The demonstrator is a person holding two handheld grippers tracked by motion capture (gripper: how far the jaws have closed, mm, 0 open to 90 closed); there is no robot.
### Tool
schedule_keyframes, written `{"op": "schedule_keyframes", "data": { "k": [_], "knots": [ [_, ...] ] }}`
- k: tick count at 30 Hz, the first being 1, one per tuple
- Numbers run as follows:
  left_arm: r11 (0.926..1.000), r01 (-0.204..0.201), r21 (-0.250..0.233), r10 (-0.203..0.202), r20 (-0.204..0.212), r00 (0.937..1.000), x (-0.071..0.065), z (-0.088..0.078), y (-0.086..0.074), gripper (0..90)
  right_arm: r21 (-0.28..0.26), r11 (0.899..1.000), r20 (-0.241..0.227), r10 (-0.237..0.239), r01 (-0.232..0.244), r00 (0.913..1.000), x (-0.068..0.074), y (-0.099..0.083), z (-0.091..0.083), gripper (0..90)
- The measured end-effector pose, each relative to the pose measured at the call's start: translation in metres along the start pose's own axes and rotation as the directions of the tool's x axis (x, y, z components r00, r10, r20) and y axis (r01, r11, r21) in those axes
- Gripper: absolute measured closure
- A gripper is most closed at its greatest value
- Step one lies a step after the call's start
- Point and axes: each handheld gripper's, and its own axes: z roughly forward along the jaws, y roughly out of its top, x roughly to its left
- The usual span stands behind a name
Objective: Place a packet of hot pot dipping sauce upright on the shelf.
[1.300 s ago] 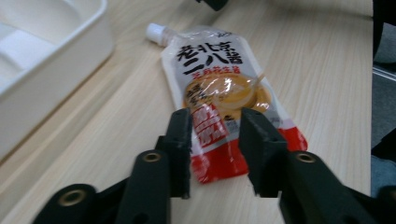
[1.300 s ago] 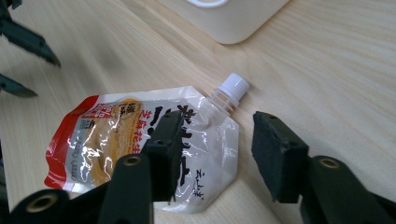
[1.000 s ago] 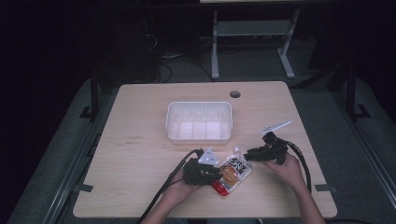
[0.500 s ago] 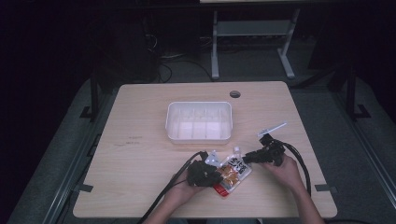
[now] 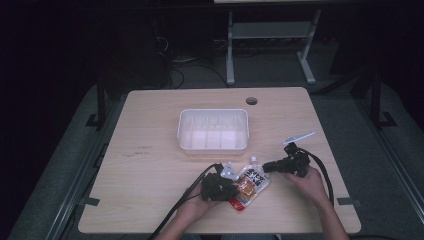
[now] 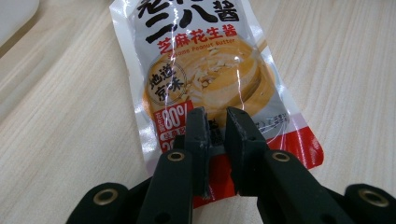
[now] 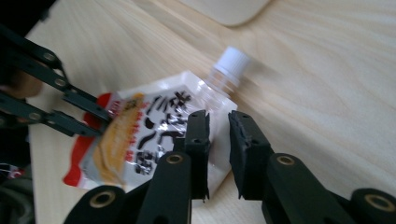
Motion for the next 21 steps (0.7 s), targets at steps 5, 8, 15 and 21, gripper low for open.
{"op": "schedule_keyframes", "data": {
  "k": [5,8,15,21],
  "knots": [
    [1.0,0.004,-0.001,-0.004,-0.005,1.0,-0.001,0.001,0.0,78.9,-0.024,1.0,-0.053,-0.009,0.007,0.9986,0.004,0.002,0.0,79.6],
    [1.0,0.003,0.001,-0.003,-0.006,1.0,-0.001,0.001,-0.001,78.9,-0.019,1.0,-0.072,-0.007,0.006,0.9974,0.004,0.002,0.002,79.5],
    [1.0,0.009,-0.001,-0.009,-0.011,0.9999,-0.001,0.001,-0.001,78.9,0.013,1.0,-0.025,0.008,-0.007,0.9997,-0.001,-0.001,0.004,76.4],
    [0.9998,0.017,-0.003,-0.018,-0.007,0.9998,-0.001,0.002,-0.001,79.0,0.059,0.998,-0.029,0.013,-0.011,0.9995,-0.005,-0.004,0.008,74.7]
  ]
}}
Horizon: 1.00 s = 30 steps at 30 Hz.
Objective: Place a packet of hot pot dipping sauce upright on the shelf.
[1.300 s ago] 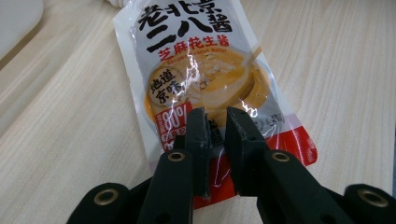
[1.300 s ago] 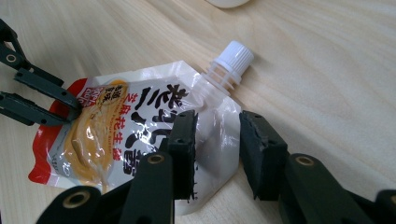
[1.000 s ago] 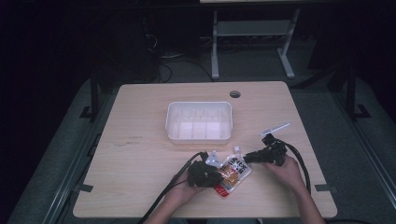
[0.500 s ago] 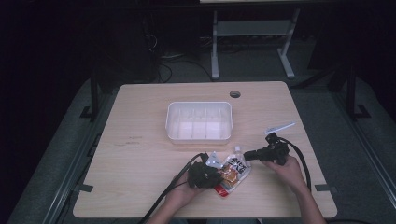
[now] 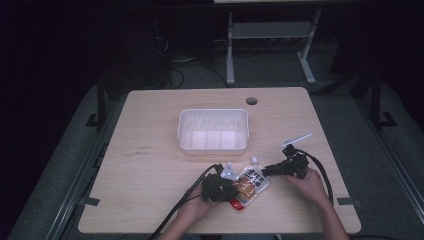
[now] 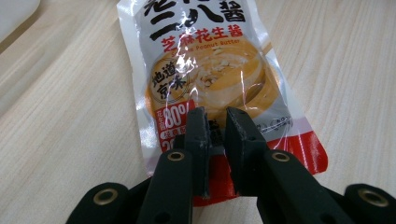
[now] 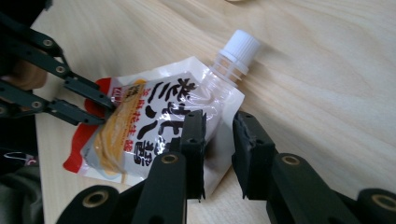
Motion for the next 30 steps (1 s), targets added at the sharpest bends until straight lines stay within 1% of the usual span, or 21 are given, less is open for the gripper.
{"op": "schedule_keyframes", "data": {
  "k": [3,4,5,8,9,12,13,16,17,18,21,23,24,25,26,30],
  "knots": [
    [1.0,0.006,-0.002,-0.006,0.001,1.0,0.0,0.0,-0.001,79.2,0.012,1.0,-0.038,0.003,-0.002,0.9993,0.0,-0.001,-0.002,74.9],
    [1.0,0.006,-0.002,-0.006,0.001,1.0,0.0,0.0,-0.001,79.2,0.012,1.0,-0.038,0.003,-0.002,0.9993,0.0,-0.001,-0.002,74.9],
    [1.0,0.007,-0.004,-0.007,0.0,1.0,0.0,0.0,-0.001,79.2,0.011,1.0,-0.065,0.01,-0.009,0.9978,-0.002,-0.003,-0.005,74.9],
    [0.9999,0.009,-0.009,-0.009,0.0,1.0,0.0,0.0,-0.002,79.2,-0.012,1.0,-0.102,0.013,-0.015,0.9947,-0.004,-0.004,-0.01,77.5],
    [0.9999,0.01,-0.011,-0.01,0.001,0.9999,0.0,0.0,-0.002,79.2,-0.016,1.0,-0.111,0.016,-0.018,0.9937,-0.003,-0.005,-0.011,78.3],
    [0.9999,0.01,-0.013,-0.01,0.0,1.0,0.0,0.0,-0.002,79.2,-0.008,1.0,-0.117,0.015,-0.016,0.993,-0.002,-0.005,-0.009,79.1],
    [0.9999,0.009,-0.012,-0.009,-0.001,1.0,0.0,0.0,-0.002,79.2,-0.002,1.0,-0.131,0.012,-0.013,0.9914,-0.001,-0.004,-0.006,79.5],
    [0.9999,0.008,-0.012,-0.008,-0.004,1.0,-0.001,0.0,-0.002,79.1,0.006,1.0,-0.125,0.004,-0.004,0.9922,0.002,-0.003,-0.004,82.1],
    [0.9999,0.009,-0.013,-0.009,-0.005,0.9999,-0.001,0.0,-0.002,78.9,0.004,1.0,-0.121,-0.003,0.004,0.9926,0.003,-0.002,-0.004,84.8],
    [0.9998,0.01,-0.015,-0.011,-0.006,0.9999,-0.001,0.0,-0.002,78.2,0.005,1.0,-0.118,-0.007,0.008,0.993,0.004,-0.001,-0.004,85.6],
    [0.9998,0.009,-0.017,-0.009,-0.008,0.9999,-0.001,0.0,-0.002,77.5,0.01,1.0,-0.107,-0.004,0.005,0.9943,0.005,-0.001,-0.005,86.0],
    [0.9997,0.011,-0.021,-0.011,-0.01,0.9999,-0.001,0.0,-0.003,77.4,0.017,1.0,-0.104,0.002,-0.001,0.9946,0.004,-0.001,-0.004,85.0],
    [0.9998,0.01,-0.02,-0.01,-0.013,0.9999,-0.002,0.0,-0.003,77.4,0.024,1.0,-0.107,0.01,-0.008,0.9943,0.004,-0.001,-0.003,79.8],
    [0.9998,0.01,-0.02,-0.01,-0.013,0.9999,-0.002,0.0,-0.003,77.4,0.024,1.0,-0.107,0.01,-0.008,0.9943,0.004,-0.001,-0.003,79.8],
    [0.9997,0.011,-0.02,-0.012,-0.013,0.9999,-0.002,0.0,-0.003,77.4,0.047,0.999,-0.082,0.008,-0.004,0.9966,0.004,-0.002,-0.002,77.9],
    [0.9996,0.017,-0.022,-0.017,-0.008,0.9998,-0.001,0.0,-0.003,77.4,0.099,0.995,-0.071,0.02,-0.013,0.9972,0.003,-0.004,0.001,76.2]
  ]
}}
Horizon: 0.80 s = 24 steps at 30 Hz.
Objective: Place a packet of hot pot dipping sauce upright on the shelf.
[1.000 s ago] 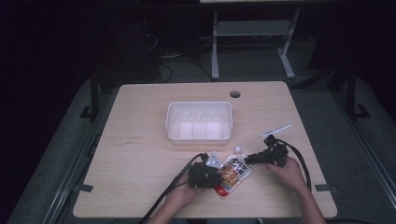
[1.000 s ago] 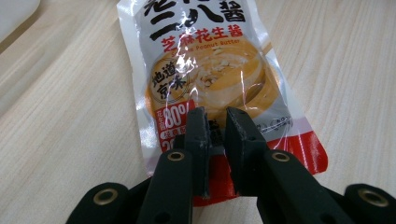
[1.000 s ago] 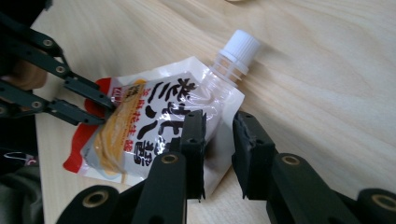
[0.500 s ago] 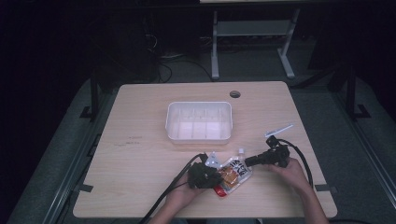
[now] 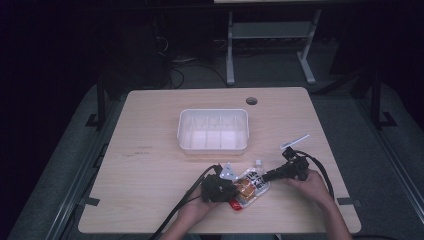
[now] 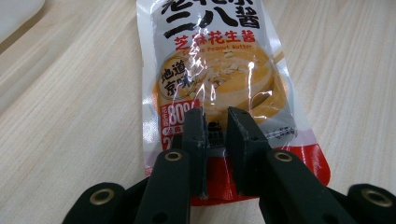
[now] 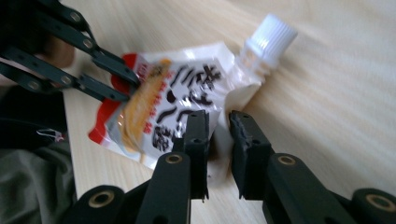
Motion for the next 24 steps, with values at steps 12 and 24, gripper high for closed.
{"op": "schedule_keyframes", "data": {
  "k": [12,24],
  "knots": [
    [1.0,0.004,-0.005,-0.004,0.003,1.0,0.0,-0.001,-0.001,73.5,-0.063,0.998,-0.04,-0.001,-0.001,0.9992,0.002,-0.003,-0.007,84.5],
    [0.9931,0.09,-0.075,-0.084,0.083,0.993,0.01,-0.012,0.002,28.8,-0.151,0.984,-0.019,-0.099,0.095,0.9949,0.035,0.009,-0.022,86.7]
  ]
}}
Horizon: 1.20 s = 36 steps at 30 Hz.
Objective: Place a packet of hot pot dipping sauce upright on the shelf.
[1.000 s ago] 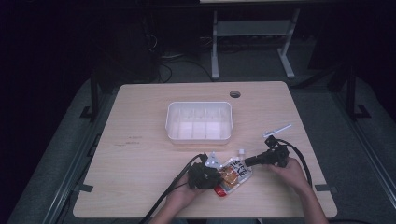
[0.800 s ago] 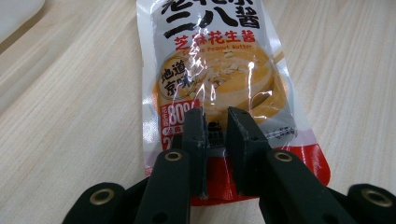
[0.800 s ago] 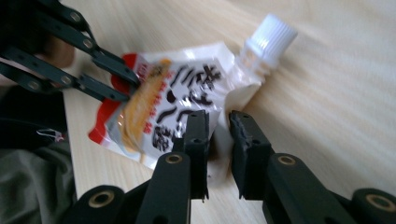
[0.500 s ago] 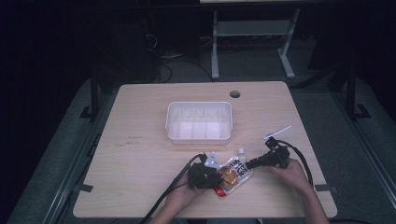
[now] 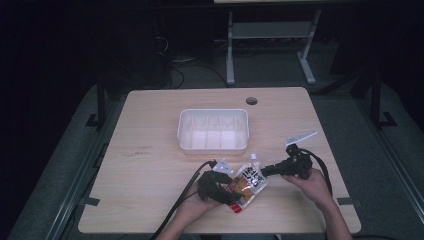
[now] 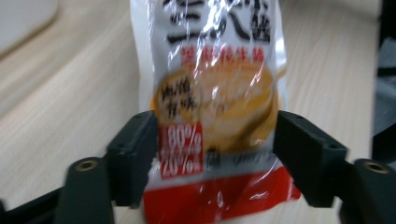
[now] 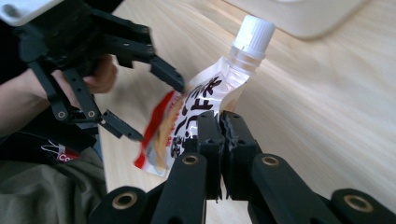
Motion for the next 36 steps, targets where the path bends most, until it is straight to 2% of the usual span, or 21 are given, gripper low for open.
{"op": "schedule_keyframes", "data": {
  "k": [2,5,11,15,16,18,20,21,22,23,25,27,28,29,30,33,34,35,36],
  "knots": [
    [0.9996,0.001,-0.028,-0.001,0.014,0.9999,0.001,-0.003,0.002,27.5,-0.003,1.0,0.005,-0.015,0.015,0.9999,0.005,0.003,0.0,86.9],
    [0.9985,0.01,-0.054,-0.009,0.018,0.9998,0.002,-0.007,0.004,24.9,-0.023,0.998,0.005,-0.064,0.064,0.9979,0.021,0.012,-0.001,87.4],
    [0.9948,0.038,-0.095,-0.037,0.01,0.9993,0.009,-0.019,0.004,22.4,-0.029,0.994,-0.007,-0.109,0.109,0.994,0.037,0.02,-0.001,87.9],
    [0.9928,0.036,-0.114,-0.035,0.014,0.9993,0.01,-0.022,0.004,21.8,-0.025,0.991,-0.009,-0.133,0.133,0.991,0.045,0.023,0.0,88.0],
    [0.992,0.043,-0.119,-0.04,0.028,0.9988,0.012,-0.023,0.004,22.0,-0.02,0.988,-0.014,-0.152,0.152,0.9882,0.05,0.026,0.001,88.0],
    [0.9911,0.053,-0.122,-0.049,0.04,0.998,0.013,-0.023,0.004,22.2,-0.019,0.987,-0.018,-0.161,0.161,0.9867,0.053,0.028,0.002,88.1],
    [0.9895,0.069,-0.127,-0.061,0.06,0.9963,0.015,-0.024,0.004,22.6,-0.01,0.981,-0.03,-0.196,0.196,0.9801,0.062,0.033,0.004,88.2],
    [0.9882,0.074,-0.134,-0.065,0.075,0.9951,0.017,-0.025,0.004,22.6,-0.01,0.981,-0.03,-0.196,0.196,0.9801,0.062,0.033,0.004,88.2],
    [0.986,0.083,-0.145,-0.065,0.121,0.9905,0.019,-0.027,0.003,29.7,-0.004,0.976,-0.027,-0.219,0.219,0.9753,0.068,0.037,0.006,88.3],
    [0.986,0.083,-0.145,-0.065,0.121,0.9905,0.019,-0.027,0.003,34.4,0.003,0.974,-0.023,-0.228,0.228,0.9733,0.072,0.039,0.007,88.3],
    [0.9849,0.072,-0.157,-0.045,0.17,0.9845,0.021,-0.032,0.003,48.1,0.012,0.969,-0.017,-0.248,0.248,0.9686,0.076,0.043,0.008,88.3],
    [0.9855,0.065,-0.157,-0.038,0.171,0.9846,0.021,-0.034,0.003,56.6,0.013,0.967,-0.018,-0.255,0.255,0.9667,0.079,0.045,0.008,88.3],
    [0.9866,0.055,-0.154,-0.028,0.171,0.9849,0.022,-0.035,0.002,56.6,0.014,0.965,-0.018,-0.263,0.263,0.9646,0.08,0.047,0.008,88.3],
    [0.9867,0.049,-0.155,-0.018,0.191,0.9815,0.024,-0.038,0.0,68.5,0.029,0.96,-0.005,-0.279,0.279,0.9604,0.083,0.049,0.009,88.3],
    [0.9866,0.046,-0.156,-0.013,0.204,0.9789,0.025,-0.039,-0.001,73.1,0.039,0.958,-0.001,-0.285,0.285,0.9585,0.085,0.051,0.009,88.3],
    [0.9864,0.038,-0.16,-0.002,0.219,0.9758,0.025,-0.041,-0.002,82.6,0.059,0.953,0.006,-0.298,0.297,0.9545,0.088,0.053,0.01,88.1],
    [0.9867,0.028,-0.16,0.008,0.219,0.9756,0.025,-0.041,-0.002,82.6,0.073,0.951,0.009,-0.303,0.301,0.9531,0.09,0.055,0.011,88.0],
    [0.9867,0.019,-0.161,0.017,0.22,0.9754,0.024,-0.041,-0.002,85.4,0.104,0.941,0.022,-0.325,0.321,0.9454,0.095,0.057,0.012,87.6],
    [0.9868,0.015,-0.161,0.02,0.217,0.9759,0.023,-0.041,-0.002,85.4,0.104,0.941,0.022,-0.325,0.321,0.9454,0.095,0.057,0.012,87.6]
  ]
}}
